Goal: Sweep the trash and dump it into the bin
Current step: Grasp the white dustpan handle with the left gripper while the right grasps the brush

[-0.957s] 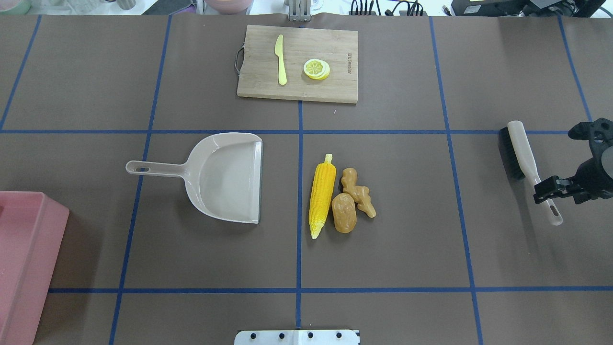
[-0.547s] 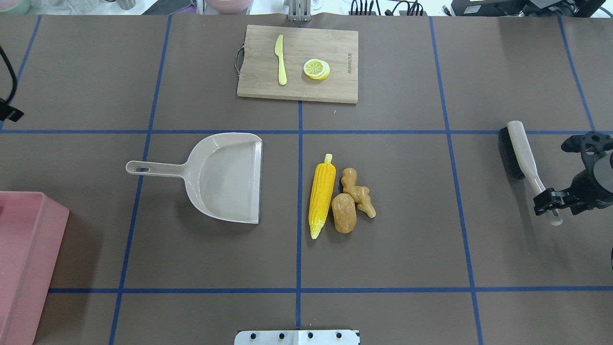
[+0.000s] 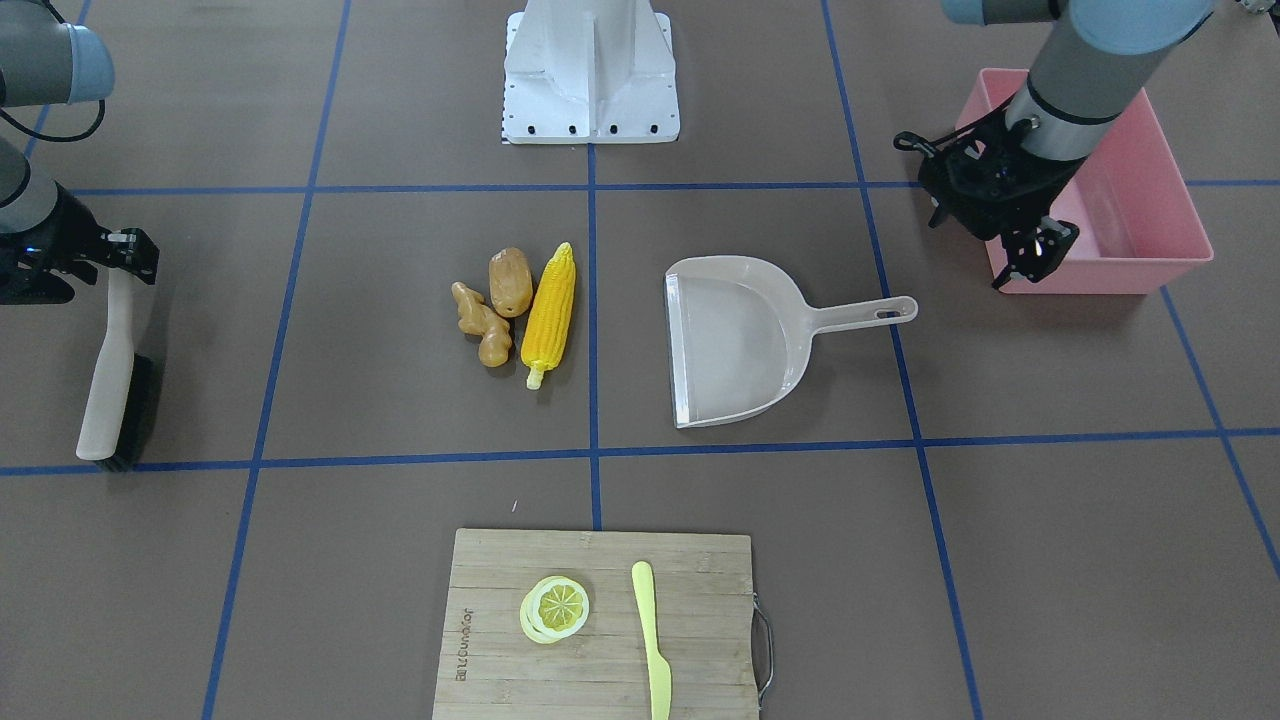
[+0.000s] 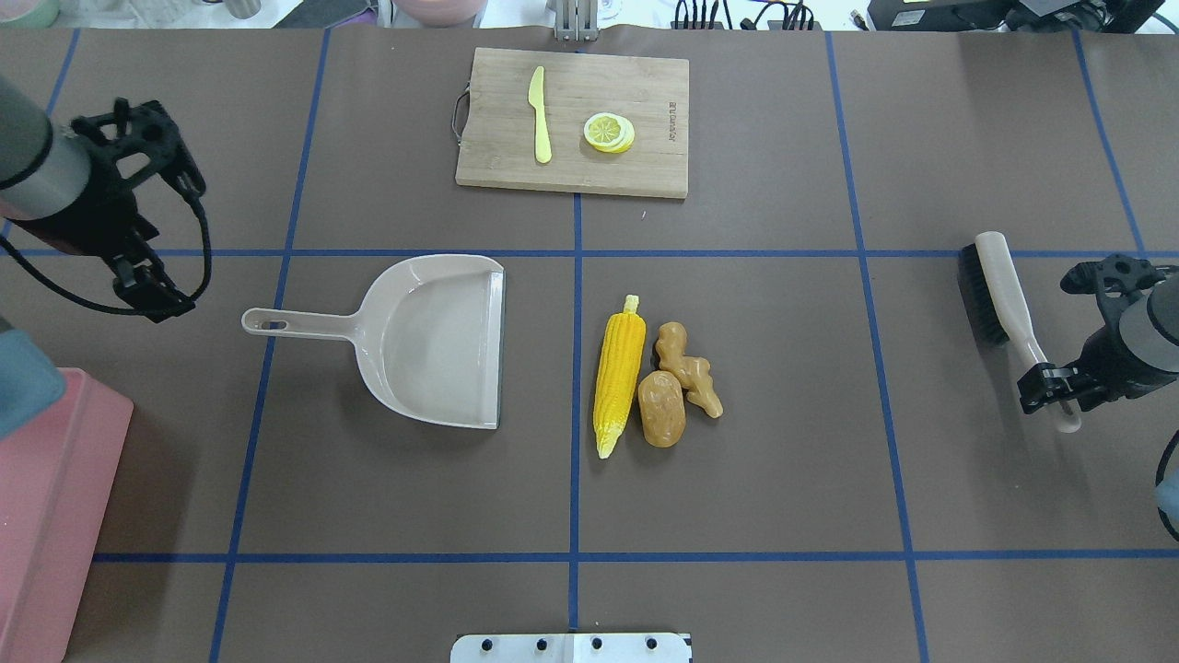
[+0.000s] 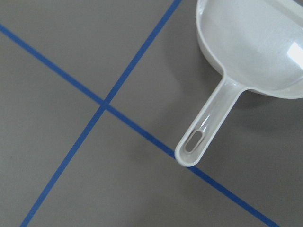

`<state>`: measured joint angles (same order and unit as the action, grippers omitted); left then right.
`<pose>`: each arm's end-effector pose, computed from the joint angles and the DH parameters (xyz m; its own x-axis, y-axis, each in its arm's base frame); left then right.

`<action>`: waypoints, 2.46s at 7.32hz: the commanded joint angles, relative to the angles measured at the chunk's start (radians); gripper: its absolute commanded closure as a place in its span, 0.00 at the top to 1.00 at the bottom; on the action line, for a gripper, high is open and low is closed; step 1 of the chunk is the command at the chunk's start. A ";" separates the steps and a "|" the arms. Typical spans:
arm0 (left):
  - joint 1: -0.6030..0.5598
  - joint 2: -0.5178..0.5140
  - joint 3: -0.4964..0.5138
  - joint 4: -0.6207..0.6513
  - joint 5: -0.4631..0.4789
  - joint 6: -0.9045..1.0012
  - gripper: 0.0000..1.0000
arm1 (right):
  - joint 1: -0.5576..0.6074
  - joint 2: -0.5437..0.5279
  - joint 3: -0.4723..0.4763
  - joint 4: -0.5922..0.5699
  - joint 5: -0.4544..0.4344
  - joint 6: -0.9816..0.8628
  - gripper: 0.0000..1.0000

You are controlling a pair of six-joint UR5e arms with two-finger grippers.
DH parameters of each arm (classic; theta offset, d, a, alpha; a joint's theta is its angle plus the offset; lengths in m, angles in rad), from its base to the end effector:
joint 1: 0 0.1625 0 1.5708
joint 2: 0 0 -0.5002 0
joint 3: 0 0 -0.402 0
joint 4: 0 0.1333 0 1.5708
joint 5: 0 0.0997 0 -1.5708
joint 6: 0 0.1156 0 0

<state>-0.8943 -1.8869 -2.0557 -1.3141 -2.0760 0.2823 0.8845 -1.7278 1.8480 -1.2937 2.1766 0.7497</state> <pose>0.2984 -0.4952 0.3842 0.3555 0.8997 -0.2534 -0.6608 0.4336 0.6127 -0.2327 -0.3906 0.6574 0.7614 -0.0199 0.6480 0.0895 0.9932 -0.0746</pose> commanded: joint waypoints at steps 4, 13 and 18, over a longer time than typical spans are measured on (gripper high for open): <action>0.104 -0.054 0.204 -0.185 0.028 0.224 0.98 | -0.001 0.008 0.005 -0.004 0.009 0.010 0.00; 0.198 -0.077 0.353 -0.341 0.085 0.222 0.81 | 0.087 0.065 0.085 -0.001 -0.021 -0.101 0.00; 0.192 -0.069 0.302 -0.343 0.071 0.213 0.61 | 0.244 0.011 0.148 -0.042 0.167 -0.154 0.00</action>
<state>-0.7015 -1.9583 -1.7434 -1.6581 -2.0029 0.4957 1.0839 -1.7185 1.9897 -1.3175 2.3139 0.5940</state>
